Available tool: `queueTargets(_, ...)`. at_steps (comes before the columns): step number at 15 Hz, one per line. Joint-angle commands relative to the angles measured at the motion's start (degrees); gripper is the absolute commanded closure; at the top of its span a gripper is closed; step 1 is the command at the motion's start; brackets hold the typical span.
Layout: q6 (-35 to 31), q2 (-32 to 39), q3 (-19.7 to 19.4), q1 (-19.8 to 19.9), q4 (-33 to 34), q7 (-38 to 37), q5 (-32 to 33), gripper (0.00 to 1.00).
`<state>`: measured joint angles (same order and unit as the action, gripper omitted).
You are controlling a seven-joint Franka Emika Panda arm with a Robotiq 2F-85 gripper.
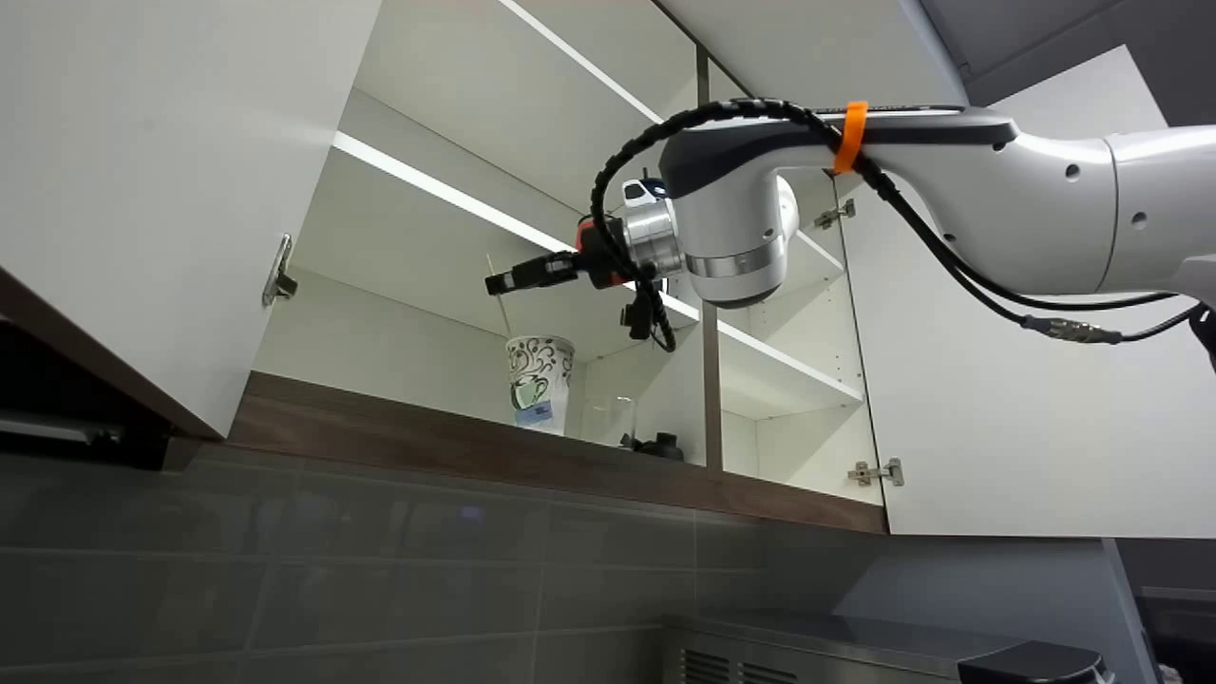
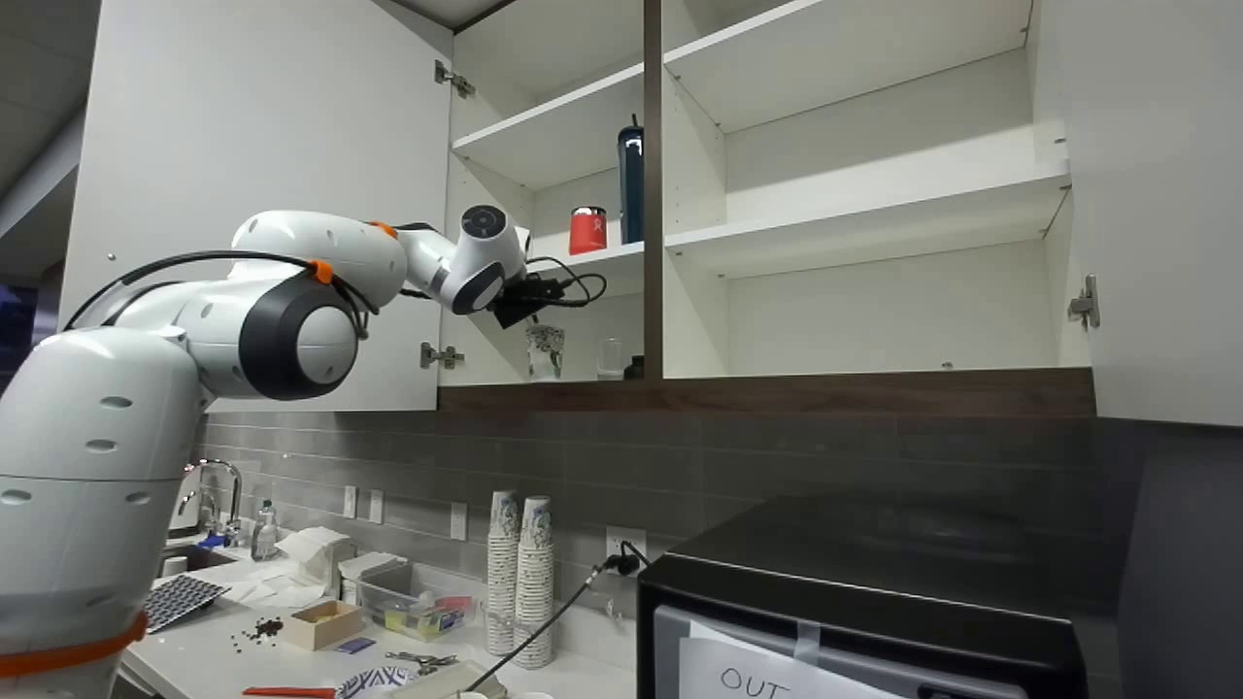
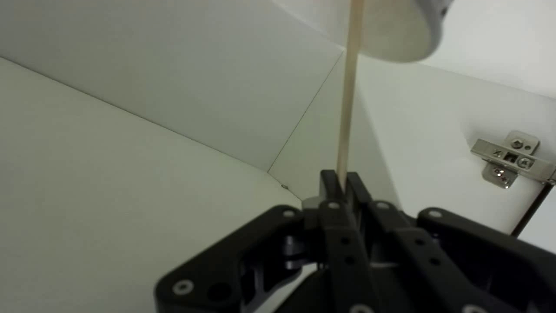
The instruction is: Put the stick in the cup on the counter
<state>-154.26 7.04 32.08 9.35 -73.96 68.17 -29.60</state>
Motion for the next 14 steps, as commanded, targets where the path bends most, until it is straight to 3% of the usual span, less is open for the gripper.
queueTargets(1,-0.8,-0.7,0.8,-0.6,1.6,3.3,0.8,0.98)
queueTargets(14,-0.8,-2.2,0.8,-1.5,3.4,7.5,6.2,0.98)
